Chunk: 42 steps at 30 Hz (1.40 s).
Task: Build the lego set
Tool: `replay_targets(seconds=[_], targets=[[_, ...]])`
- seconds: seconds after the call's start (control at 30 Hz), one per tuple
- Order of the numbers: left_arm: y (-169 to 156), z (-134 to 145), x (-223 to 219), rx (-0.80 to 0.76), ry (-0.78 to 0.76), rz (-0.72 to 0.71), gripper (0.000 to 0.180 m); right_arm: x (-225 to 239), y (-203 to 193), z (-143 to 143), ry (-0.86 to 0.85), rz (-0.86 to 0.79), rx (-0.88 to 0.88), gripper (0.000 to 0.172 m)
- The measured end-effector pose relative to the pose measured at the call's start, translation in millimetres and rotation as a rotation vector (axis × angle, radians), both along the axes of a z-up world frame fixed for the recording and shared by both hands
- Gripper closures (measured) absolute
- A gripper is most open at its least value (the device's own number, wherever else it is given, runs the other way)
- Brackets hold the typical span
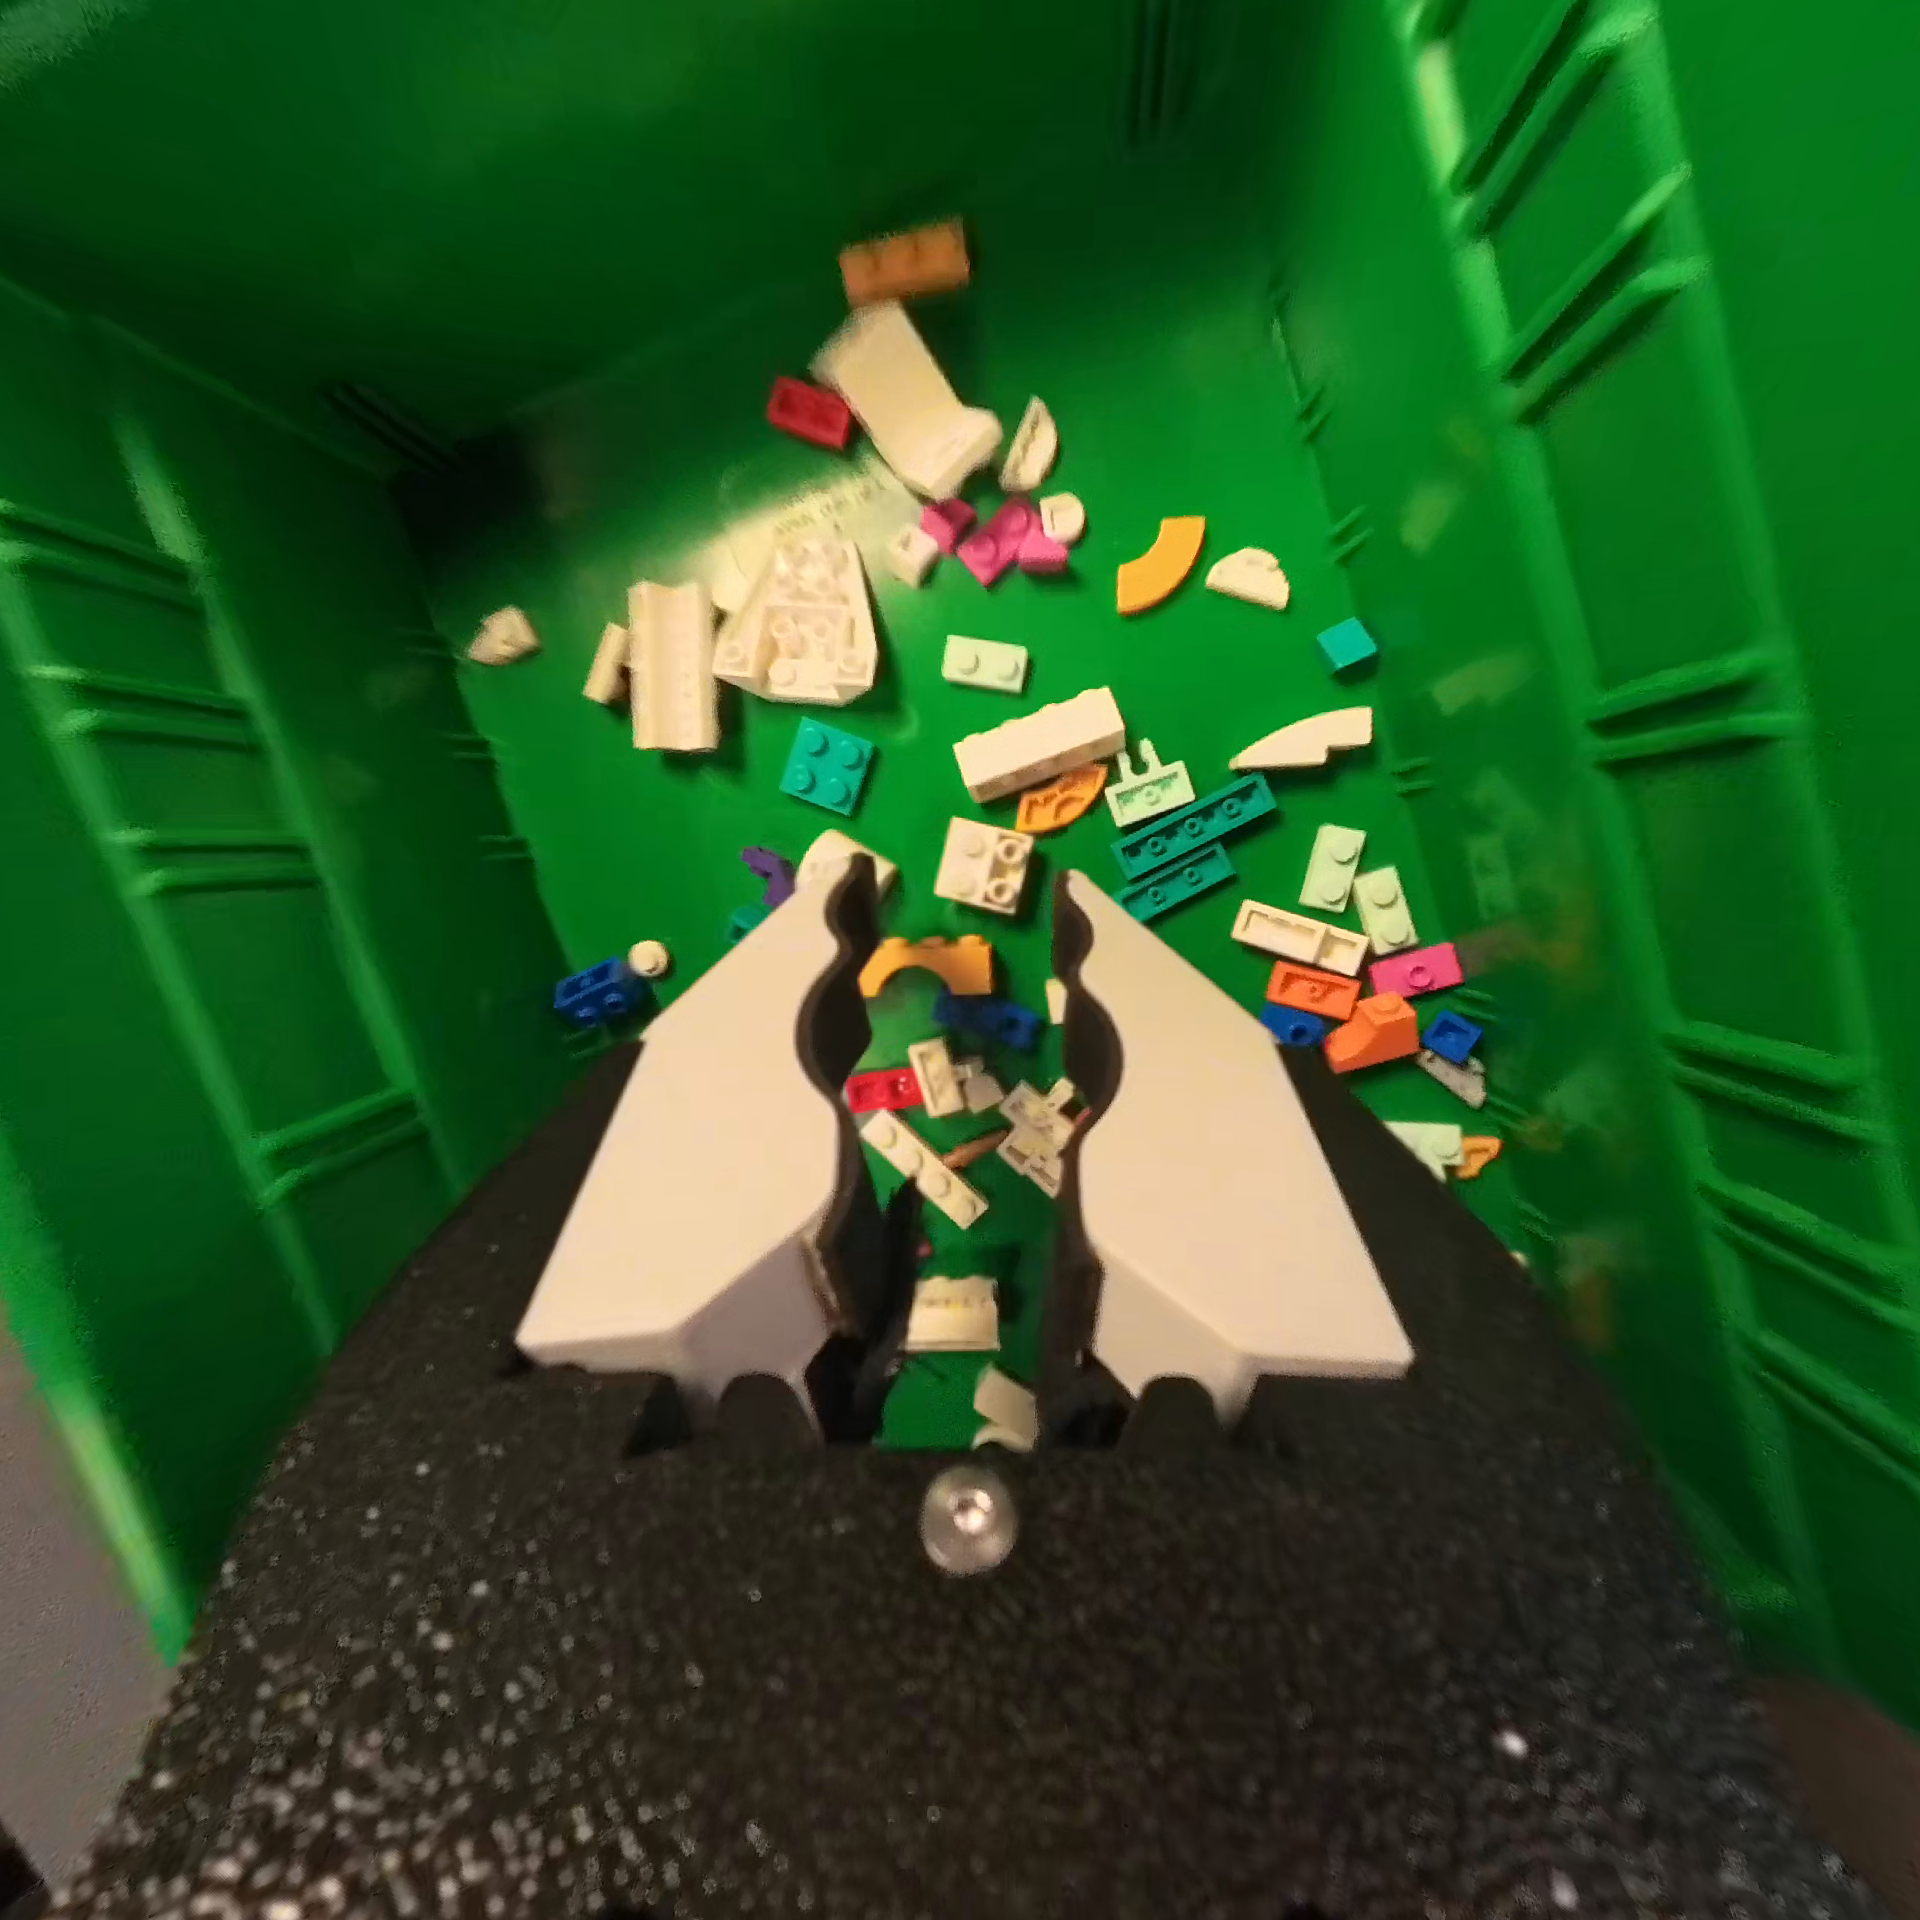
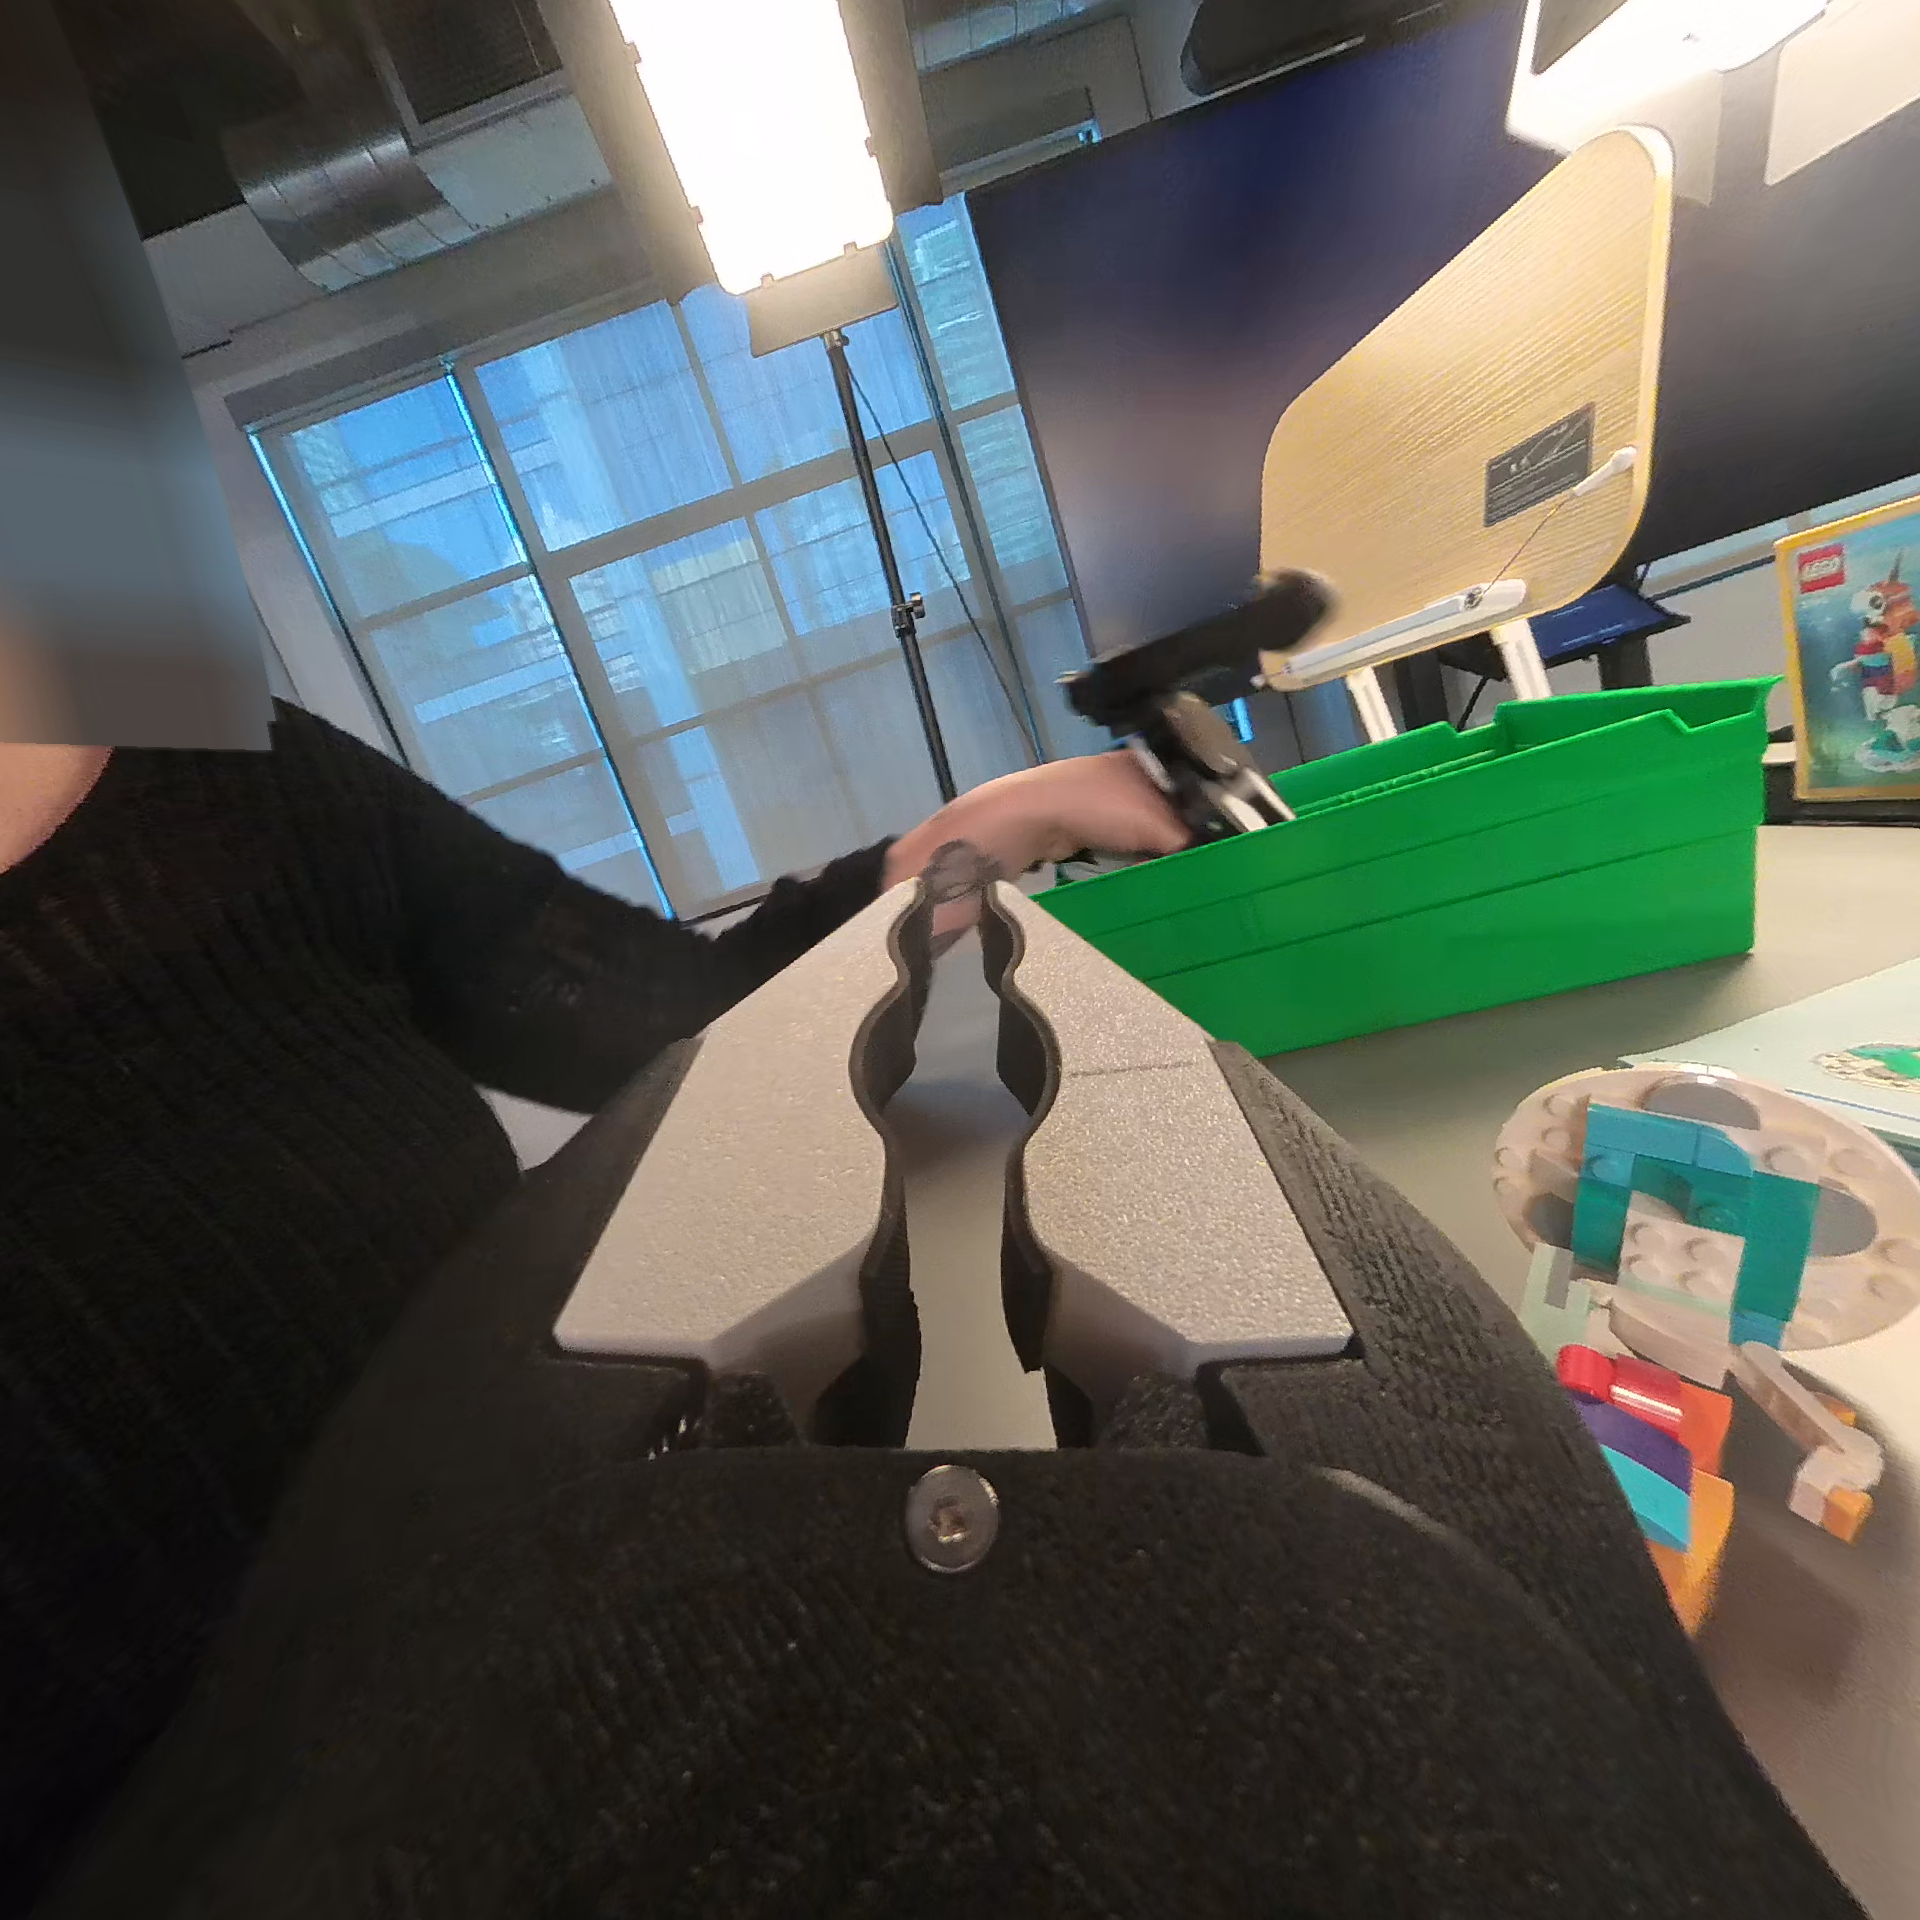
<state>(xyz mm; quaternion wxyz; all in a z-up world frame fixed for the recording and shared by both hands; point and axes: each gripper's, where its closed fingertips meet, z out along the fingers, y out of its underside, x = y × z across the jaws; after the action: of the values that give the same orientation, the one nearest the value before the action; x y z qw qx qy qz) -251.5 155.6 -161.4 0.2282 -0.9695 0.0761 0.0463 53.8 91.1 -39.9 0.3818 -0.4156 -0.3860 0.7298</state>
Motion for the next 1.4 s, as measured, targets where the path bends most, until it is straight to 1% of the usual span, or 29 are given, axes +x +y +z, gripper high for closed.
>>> replay_targets(seconds=[0.03, 0.07, 0.1, 0.17, 0.2, 0.27, 0.3, 0.33, 0.37, 0.4, 0.43, 0.47, 0.57, 0.6, 0.67, 0.77, 0.93, 1.07, 1.17, 1.2, 1.4], targets=[[0.6, 13.2, 1.8, 0.067, 0.024, 0.006, 0.149, 0.5, 0.8, 0.5, 0.003, -0.006, 0.002, 0.165], [-0.3, 30.0, 9.5, 0.148, 0.026, 0.004, 0.148, 1.0, 1.8, 0.9, 0.005, -0.014, 0.004, 0.165], [-3.6, 48.3, 26.8, 0.232, -0.014, -0.018, 0.147, 1.3, 3.1, 1.0, 0.005, -0.026, 0.008, 0.165], [-18.0, 88.0, 80.5, 0.405, -0.139, -0.127, 0.142, 1.5, 5.7, 1.0, 0.002, -0.055, 0.025, 0.165], [-28.5, 108.4, 104.1, 0.501, -0.153, -0.189, 0.144, 1.6, 6.7, 1.1, 0.001, -0.071, 0.036, 0.165], [-55.3, 142.7, 150.3, 0.676, -0.177, -0.308, 0.156, 2.4, 8.7, 1.8, 0.002, -0.097, 0.054, 0.164], [-69.1, 156.4, 176.8, 0.754, -0.220, -0.383, 0.164, 2.9, 9.8, 2.3, 0.005, -0.107, 0.058, 0.164], [-81.7, 165.1, 203.2, 0.813, -0.275, -0.466, 0.173, 3.6, 11.3, 2.7, 0.007, -0.116, 0.058, 0.164], [-91.3, 165.7, 225.6, 0.829, -0.329, -0.537, 0.177, 4.0, 12.8, 3.0, 0.010, -0.123, 0.055, 0.164], [-95.0, 157.8, 239.4, 0.800, -0.361, -0.575, 0.176, 4.5, 14.0, 3.2, 0.012, -0.126, 0.049, 0.164], [-91.9, 144.1, 243.9, 0.753, -0.368, -0.576, 0.174, 4.6, 15.1, 3.1, 0.013, -0.128, 0.044, 0.164], [-84.2, 129.0, 242.5, 0.710, -0.373, -0.542, 0.173, 4.7, 15.5, 3.1, 0.013, -0.128, 0.040, 0.164], [-63.6, 87.4, 247.6, 0.608, -0.460, -0.463, 0.167, 4.7, 16.0, 1.8, 0.007, -0.135, 0.046, 0.164], [-57.2, 70.1, 247.2, 0.571, -0.435, -0.445, 0.165, 4.9, 16.3, 1.7, 0.006, -0.139, 0.050, 0.164], [-45.2, 38.7, 240.8, 0.516, -0.334, -0.398, 0.162, 5.5, 17.5, 2.2, 0.008, -0.145, 0.049, 0.165], [-35.2, 12.5, 241.0, 0.466, -0.304, -0.359, 0.162, 6.6, 18.6, 3.1, 0.014, -0.145, 0.039, 0.165], [-31.1, -9.3, 244.0, 0.374, -0.297, -0.357, 0.157, 5.4, 16.2, 2.6, 0.010, -0.132, 0.042, 0.165], [-31.6, -19.5, 245.3, 0.339, -0.264, -0.368, 0.158, 6.3, 15.0, 4.5, 0.017, -0.129, 0.044, 0.165], [-31.4, -19.2, 247.3, 0.342, -0.277, -0.365, 0.163, 7.1, 15.2, 5.3, 0.022, -0.129, 0.042, 0.165], [-31.8, -19.2, 247.9, 0.338, -0.281, -0.365, 0.168, 7.1, 15.2, 5.3, 0.021, -0.129, 0.042, 0.165], [-32.6, -19.0, 247.7, 0.340, -0.260, -0.374, 0.168, 6.7, 14.8, 4.7, 0.018, -0.128, 0.044, 0.165]])
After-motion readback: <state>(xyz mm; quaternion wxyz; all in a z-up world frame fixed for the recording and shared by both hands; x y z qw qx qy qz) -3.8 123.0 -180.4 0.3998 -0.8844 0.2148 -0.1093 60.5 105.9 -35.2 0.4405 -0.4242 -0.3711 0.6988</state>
